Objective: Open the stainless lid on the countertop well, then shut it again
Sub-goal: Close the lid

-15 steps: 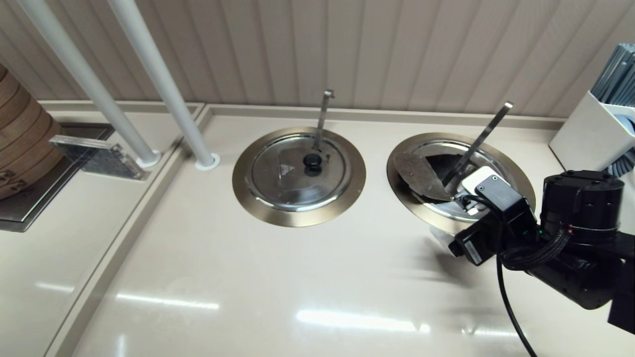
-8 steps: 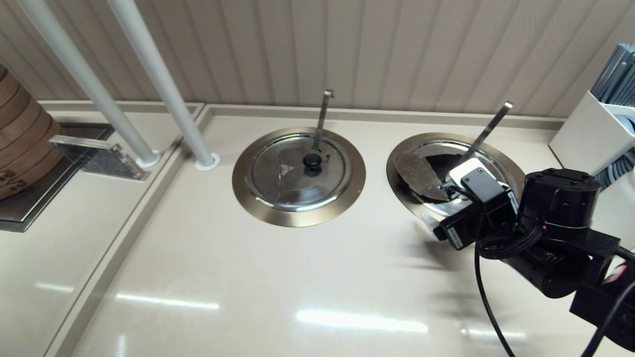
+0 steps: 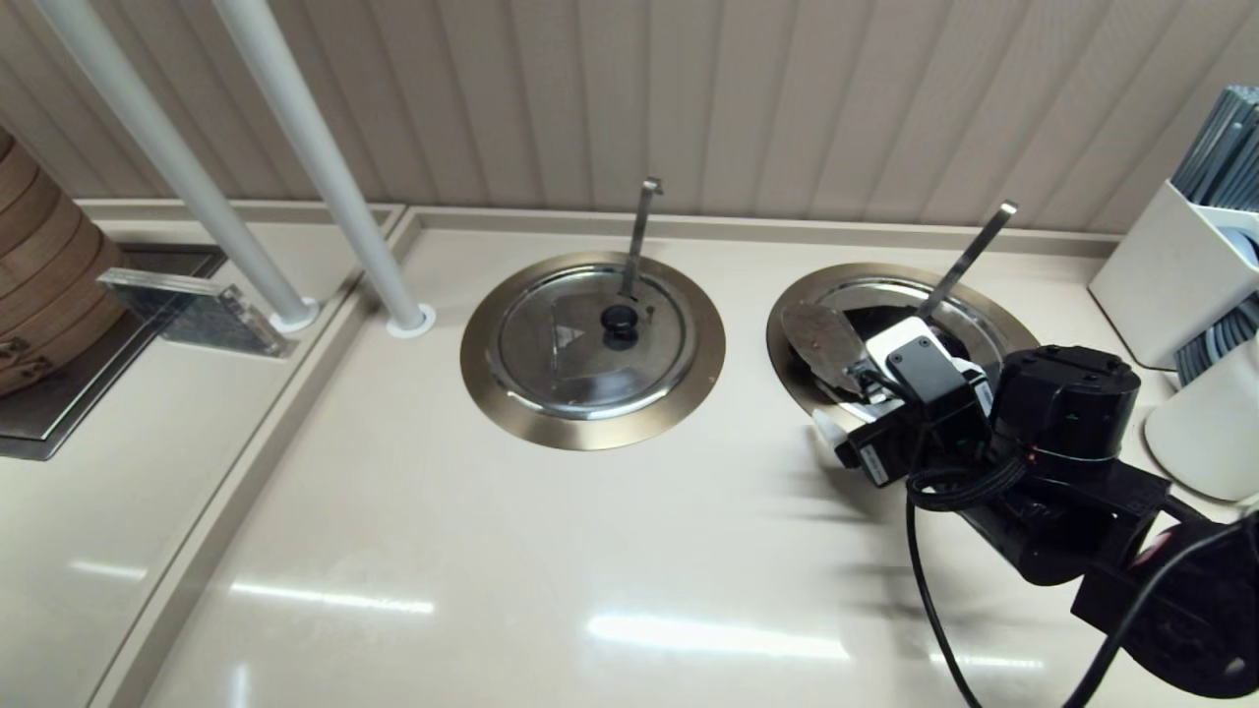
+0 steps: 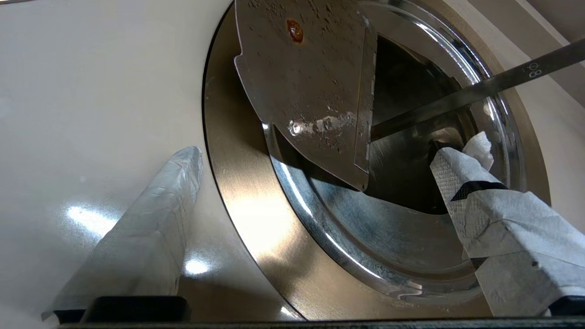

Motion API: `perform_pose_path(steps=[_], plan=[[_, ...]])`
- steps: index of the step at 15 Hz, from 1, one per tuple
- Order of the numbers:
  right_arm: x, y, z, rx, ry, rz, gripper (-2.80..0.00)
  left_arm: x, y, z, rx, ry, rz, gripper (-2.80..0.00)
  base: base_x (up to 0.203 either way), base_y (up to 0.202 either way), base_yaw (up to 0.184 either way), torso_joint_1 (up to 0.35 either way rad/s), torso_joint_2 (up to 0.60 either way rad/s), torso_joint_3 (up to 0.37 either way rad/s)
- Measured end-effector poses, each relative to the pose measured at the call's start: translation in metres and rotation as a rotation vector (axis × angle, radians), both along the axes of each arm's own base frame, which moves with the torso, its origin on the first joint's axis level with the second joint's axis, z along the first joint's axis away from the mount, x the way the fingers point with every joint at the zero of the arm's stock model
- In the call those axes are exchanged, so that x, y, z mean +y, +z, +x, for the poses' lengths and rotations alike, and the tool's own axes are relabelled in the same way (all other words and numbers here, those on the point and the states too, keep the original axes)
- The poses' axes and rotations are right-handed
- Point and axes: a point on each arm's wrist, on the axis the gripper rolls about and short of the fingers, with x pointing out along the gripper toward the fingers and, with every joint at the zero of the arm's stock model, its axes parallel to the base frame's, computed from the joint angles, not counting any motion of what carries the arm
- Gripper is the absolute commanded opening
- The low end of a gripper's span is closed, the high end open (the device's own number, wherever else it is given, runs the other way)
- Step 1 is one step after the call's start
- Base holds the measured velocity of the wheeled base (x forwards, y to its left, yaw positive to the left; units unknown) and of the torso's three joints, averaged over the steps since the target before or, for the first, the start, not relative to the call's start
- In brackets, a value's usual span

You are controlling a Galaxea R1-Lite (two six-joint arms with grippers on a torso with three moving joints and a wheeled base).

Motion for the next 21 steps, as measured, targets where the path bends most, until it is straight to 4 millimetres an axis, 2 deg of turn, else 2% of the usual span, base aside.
perform_pose_path(steps=[10,21], plan=[[-0.008,-0.003,0.023,-0.056,-0.072,0.020,0.00,0.000,0.000,0.000,0.000,0.000,0.000,-2.80,0.000,0.000,0.000,0.000,0.00,0.000],[-0.031,0.017,0.034,-0.129,-0.150,0.044,0.00,0.000,0.000,0.000,0.000,0.000,0.000,-2.80,0.000,0.000,0.000,0.000,0.00,0.000]])
